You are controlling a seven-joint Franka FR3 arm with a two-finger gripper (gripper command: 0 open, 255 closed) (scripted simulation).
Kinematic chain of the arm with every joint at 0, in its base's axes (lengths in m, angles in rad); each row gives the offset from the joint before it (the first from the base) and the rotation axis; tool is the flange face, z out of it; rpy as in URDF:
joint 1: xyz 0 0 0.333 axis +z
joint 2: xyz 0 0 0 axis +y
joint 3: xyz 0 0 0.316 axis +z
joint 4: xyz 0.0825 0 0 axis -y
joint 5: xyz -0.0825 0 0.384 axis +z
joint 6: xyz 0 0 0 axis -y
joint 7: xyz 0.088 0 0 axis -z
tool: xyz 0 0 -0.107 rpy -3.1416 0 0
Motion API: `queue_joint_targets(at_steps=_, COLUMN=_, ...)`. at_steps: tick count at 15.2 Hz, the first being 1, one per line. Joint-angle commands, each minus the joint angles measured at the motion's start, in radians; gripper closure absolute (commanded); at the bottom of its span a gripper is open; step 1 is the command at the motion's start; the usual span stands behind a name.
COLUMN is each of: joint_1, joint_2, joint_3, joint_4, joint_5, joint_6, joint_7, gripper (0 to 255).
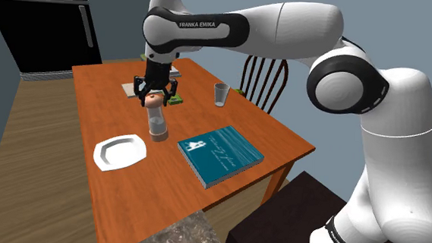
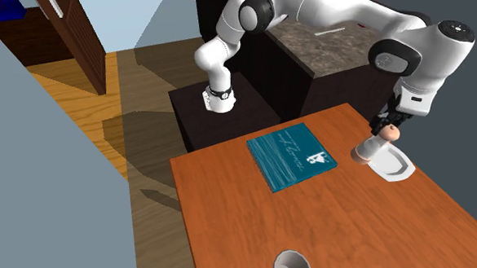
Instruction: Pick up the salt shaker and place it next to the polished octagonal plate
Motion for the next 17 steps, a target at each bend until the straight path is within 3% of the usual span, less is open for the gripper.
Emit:
queue_joint_targets(at_steps=1, joint_1=0.001, joint_2=0.002, joint_3=0.0, joint_4=-0.024, joint_5=0.001, joint_6=0.027, joint_7=-0.003, gripper=255)
queue_joint_targets(at_steps=10, joint_1=0.003, joint_2=0.018, joint_3=0.003, joint_4=-0.123, joint_5=0.008, joint_6=0.141, joint_7=-0.021, gripper=255)
queue_joint_targets(at_steps=17, joint_1=0.003, joint_2=0.018, joint_3=0.003, joint_4=-0.123, joint_5=0.008, joint_6=0.141, joint_7=-0.021, gripper=255)
